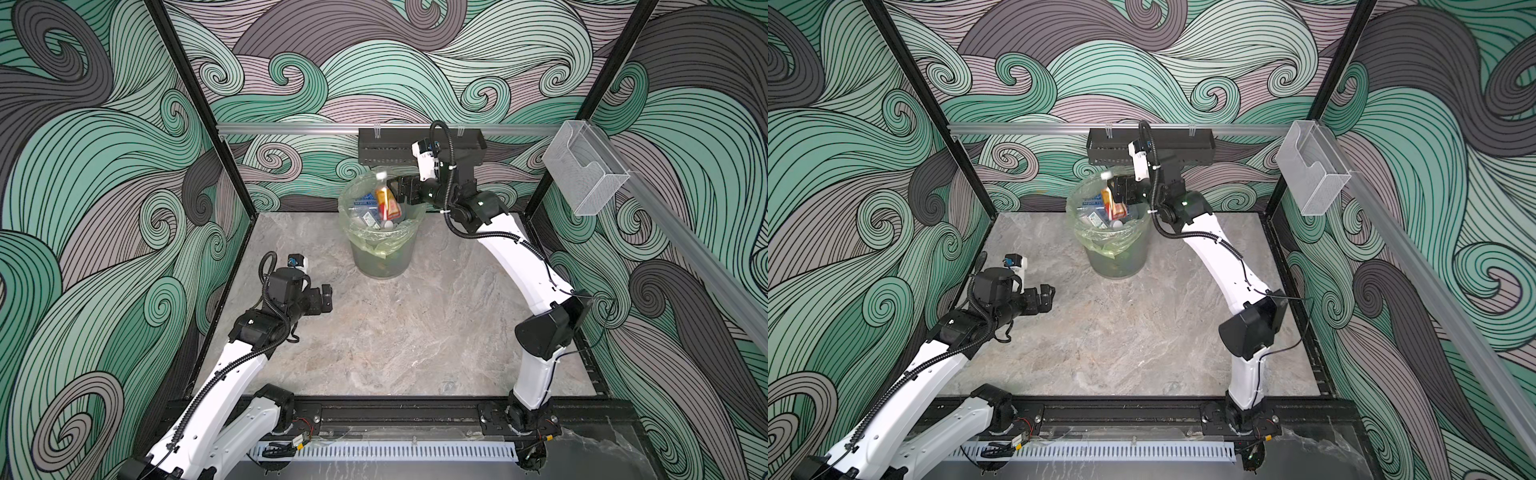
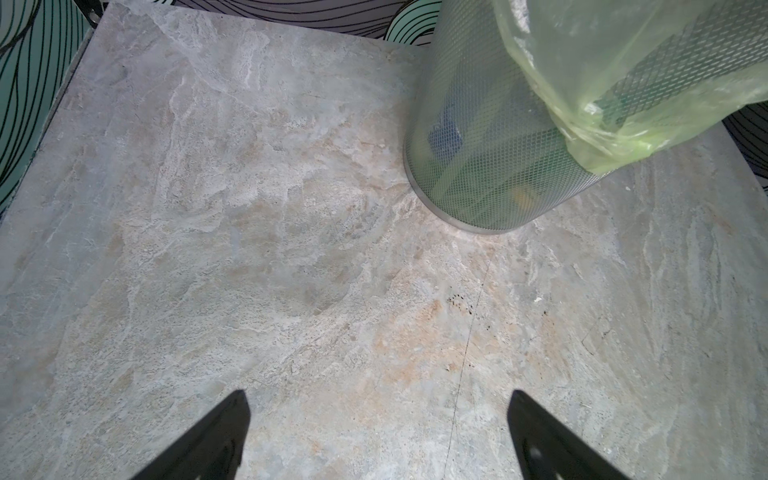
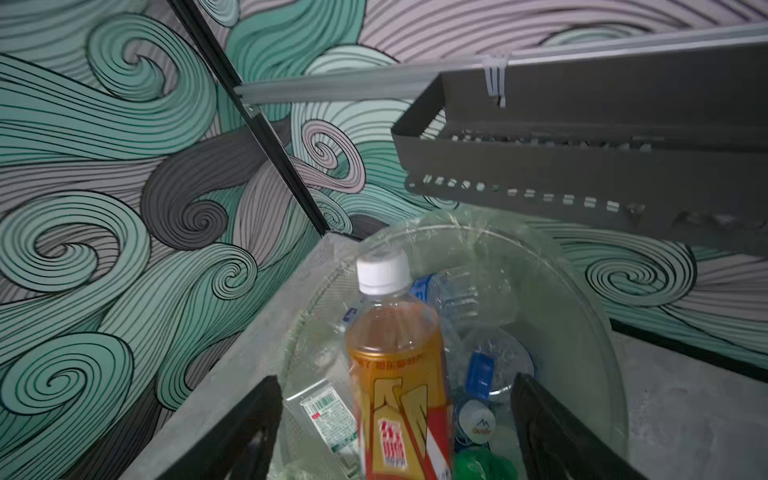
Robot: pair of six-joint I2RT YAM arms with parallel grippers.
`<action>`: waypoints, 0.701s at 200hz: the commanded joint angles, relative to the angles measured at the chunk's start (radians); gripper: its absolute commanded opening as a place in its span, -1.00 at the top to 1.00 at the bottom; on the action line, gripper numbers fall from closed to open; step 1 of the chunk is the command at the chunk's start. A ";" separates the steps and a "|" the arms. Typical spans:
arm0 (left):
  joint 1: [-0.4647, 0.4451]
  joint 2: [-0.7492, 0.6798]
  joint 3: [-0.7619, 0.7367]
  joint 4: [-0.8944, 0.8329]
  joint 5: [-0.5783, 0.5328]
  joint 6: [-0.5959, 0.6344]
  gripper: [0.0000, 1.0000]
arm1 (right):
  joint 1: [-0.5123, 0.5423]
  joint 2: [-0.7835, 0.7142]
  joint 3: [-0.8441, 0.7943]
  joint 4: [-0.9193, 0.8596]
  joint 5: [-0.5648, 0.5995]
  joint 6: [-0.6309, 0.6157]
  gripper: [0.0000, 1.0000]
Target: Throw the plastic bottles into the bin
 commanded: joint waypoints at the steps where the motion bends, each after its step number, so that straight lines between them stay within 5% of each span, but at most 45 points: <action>1: 0.010 -0.010 0.038 -0.017 -0.024 0.027 -0.97 | -0.010 -0.096 -0.055 -0.066 0.058 -0.063 -0.79; 61: 0.010 0.076 0.042 0.078 -0.044 0.005 -0.97 | -0.090 -0.443 -0.487 0.038 0.134 -0.061 -0.92; 140: 0.081 0.231 -0.061 0.378 -0.307 0.051 -0.97 | -0.321 -0.730 -0.992 0.166 0.202 -0.016 -1.00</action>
